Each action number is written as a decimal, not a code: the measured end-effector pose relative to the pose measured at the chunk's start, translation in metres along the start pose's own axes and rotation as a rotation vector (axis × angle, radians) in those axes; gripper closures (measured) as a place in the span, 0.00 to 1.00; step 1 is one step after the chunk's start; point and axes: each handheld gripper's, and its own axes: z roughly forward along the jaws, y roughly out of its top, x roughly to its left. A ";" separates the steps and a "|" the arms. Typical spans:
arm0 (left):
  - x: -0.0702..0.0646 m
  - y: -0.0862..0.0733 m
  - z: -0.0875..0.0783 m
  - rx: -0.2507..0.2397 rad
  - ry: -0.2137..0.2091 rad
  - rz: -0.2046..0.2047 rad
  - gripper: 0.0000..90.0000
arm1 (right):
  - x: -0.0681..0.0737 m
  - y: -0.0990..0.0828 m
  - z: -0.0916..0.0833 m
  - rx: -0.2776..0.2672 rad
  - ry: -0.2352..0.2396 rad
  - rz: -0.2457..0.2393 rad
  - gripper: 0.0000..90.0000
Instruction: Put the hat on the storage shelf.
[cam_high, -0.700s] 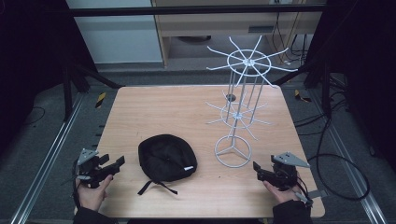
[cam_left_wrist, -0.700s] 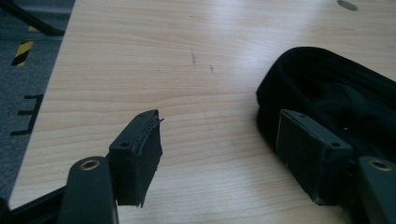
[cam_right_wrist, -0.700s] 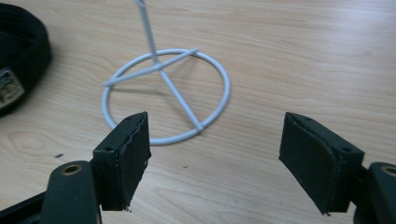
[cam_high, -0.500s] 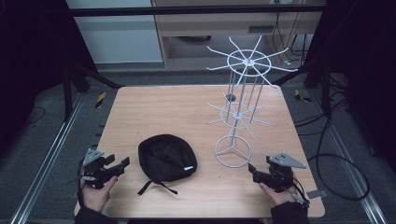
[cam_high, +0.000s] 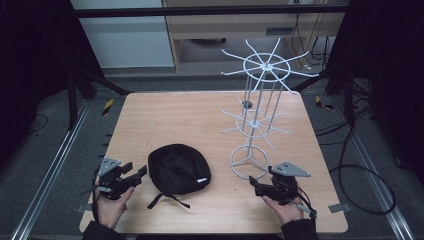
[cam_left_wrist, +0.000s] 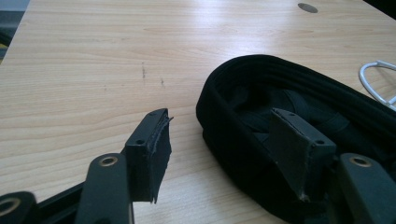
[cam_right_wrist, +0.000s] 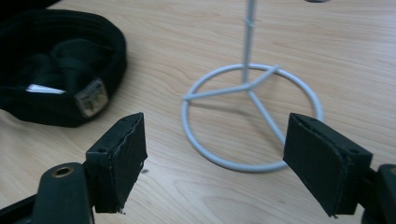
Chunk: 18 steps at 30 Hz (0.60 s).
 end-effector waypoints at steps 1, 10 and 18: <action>-0.001 0.000 0.001 0.001 -0.005 0.000 0.42 | 0.006 0.002 0.004 -0.002 0.025 0.001 0.24; -0.014 0.002 0.013 0.020 -0.024 0.029 0.42 | 0.032 0.011 0.021 0.027 0.061 -0.051 0.28; -0.021 0.001 0.024 0.053 -0.021 0.043 0.42 | 0.042 0.016 0.029 0.025 0.082 -0.064 0.34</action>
